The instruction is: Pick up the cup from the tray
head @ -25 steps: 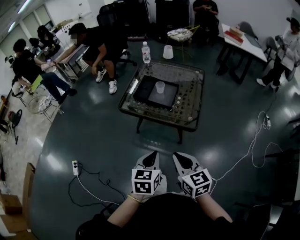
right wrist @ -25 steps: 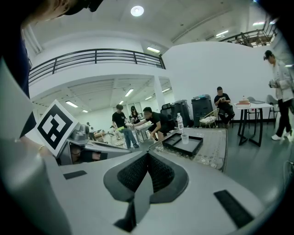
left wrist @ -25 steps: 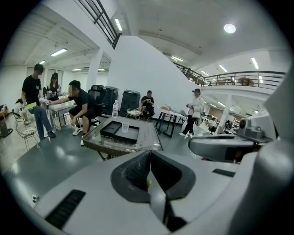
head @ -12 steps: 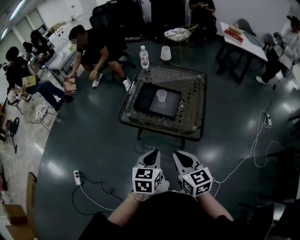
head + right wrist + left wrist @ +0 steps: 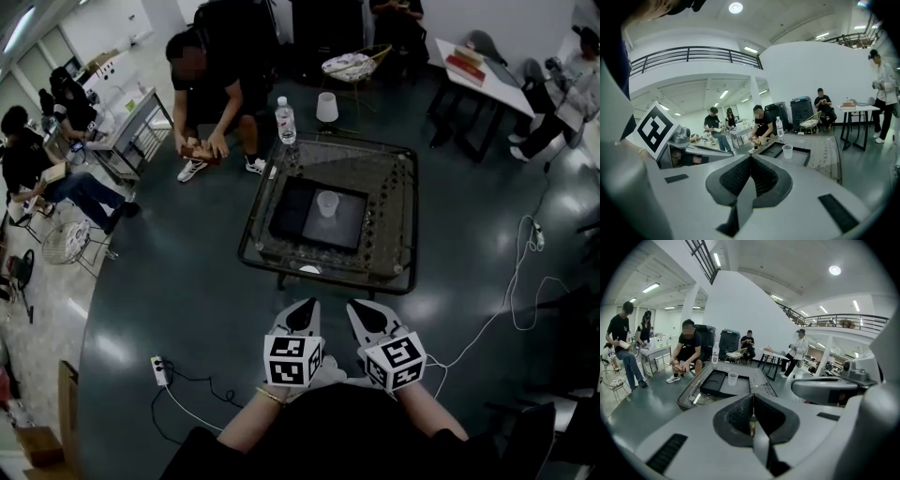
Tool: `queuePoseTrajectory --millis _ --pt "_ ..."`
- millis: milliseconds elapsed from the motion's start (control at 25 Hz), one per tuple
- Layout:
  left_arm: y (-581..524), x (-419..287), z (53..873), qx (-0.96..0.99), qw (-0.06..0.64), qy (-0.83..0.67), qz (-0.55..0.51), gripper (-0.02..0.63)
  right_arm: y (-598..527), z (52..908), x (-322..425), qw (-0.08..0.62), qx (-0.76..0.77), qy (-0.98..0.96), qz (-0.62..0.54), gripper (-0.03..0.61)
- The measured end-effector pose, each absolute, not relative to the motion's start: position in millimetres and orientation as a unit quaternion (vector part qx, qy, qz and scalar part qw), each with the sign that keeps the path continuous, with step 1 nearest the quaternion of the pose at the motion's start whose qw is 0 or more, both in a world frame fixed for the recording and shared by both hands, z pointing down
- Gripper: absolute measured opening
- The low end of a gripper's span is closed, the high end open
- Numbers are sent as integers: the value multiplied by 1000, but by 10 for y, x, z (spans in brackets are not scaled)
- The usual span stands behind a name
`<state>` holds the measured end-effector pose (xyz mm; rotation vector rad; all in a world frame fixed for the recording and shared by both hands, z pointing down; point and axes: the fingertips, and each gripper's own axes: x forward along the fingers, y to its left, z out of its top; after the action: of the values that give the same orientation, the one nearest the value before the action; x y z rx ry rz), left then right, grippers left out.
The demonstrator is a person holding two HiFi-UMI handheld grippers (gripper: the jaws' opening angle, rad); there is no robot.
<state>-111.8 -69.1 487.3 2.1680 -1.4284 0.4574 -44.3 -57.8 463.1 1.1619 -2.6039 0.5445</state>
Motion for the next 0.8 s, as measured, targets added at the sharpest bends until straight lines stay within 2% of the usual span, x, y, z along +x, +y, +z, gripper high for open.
queuePoseTrajectory --millis 800 --pt "-1113 -1108 5148 791 272 -519 178 12 -1051 4879 -341 146 414 -875 204 12"
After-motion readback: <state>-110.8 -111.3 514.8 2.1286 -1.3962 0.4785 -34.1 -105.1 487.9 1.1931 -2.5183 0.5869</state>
